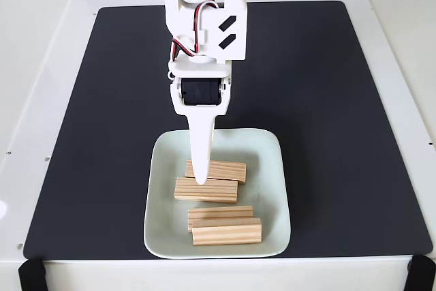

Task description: Pick up the wooden block and place them on the plate.

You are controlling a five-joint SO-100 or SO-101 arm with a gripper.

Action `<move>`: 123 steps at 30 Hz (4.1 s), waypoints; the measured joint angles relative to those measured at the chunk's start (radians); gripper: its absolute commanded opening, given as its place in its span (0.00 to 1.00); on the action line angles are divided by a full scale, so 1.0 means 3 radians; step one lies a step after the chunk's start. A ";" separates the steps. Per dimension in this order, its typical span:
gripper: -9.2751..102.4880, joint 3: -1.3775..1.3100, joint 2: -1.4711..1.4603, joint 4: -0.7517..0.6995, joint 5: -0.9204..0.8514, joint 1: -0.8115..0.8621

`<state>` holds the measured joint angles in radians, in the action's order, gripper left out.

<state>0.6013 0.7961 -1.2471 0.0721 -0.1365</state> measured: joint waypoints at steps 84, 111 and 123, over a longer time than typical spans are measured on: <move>0.08 0.8478 0.8575 0.1145 0.0261 0.0159; 0.08 0.8478 0.8575 0.1140 0.0261 0.0118; 0.08 0.8478 0.8575 0.1140 0.0261 0.0092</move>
<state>3.1447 3.3686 -0.9050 0.1503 -0.1089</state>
